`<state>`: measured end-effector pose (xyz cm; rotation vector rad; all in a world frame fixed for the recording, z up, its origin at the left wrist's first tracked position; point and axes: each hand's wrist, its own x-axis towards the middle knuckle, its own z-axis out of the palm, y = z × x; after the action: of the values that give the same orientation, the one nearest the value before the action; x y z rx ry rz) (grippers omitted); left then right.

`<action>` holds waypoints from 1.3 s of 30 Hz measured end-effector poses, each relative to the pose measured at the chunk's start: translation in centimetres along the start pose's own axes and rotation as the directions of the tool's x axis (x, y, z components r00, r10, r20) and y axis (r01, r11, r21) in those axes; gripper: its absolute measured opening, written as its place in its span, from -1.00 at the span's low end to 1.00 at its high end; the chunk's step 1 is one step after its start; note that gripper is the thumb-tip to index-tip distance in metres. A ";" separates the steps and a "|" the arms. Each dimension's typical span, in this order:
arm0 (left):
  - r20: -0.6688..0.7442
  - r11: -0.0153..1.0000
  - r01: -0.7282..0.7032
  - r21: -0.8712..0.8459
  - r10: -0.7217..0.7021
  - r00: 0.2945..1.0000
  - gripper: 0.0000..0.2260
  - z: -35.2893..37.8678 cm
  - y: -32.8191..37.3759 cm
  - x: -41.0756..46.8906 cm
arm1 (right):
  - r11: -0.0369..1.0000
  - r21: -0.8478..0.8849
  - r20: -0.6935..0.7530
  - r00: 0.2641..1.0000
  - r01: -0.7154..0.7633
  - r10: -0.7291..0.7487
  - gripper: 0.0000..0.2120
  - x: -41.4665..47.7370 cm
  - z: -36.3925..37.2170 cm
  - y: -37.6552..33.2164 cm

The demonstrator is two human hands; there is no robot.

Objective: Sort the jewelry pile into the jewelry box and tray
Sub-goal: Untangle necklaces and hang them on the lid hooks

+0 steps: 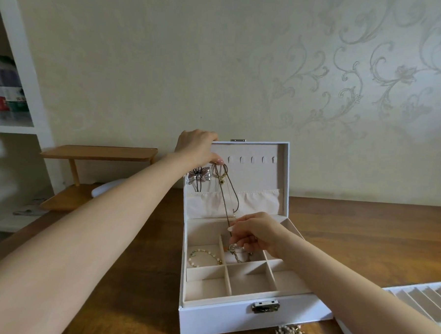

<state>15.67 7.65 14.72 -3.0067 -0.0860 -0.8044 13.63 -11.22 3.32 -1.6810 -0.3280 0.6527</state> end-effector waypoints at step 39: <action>0.000 1.000 -0.012 -0.005 0.012 1.000 -0.55 -0.3 0.3 -0.3 | 0.910 -0.368 -0.204 0.938 0.191 -0.280 -0.86 0.3 1.6 0.4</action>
<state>15.29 7.29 14.81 -3.0085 -0.0666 -0.8051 12.82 -9.86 2.67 -1.9928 -0.4754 0.1991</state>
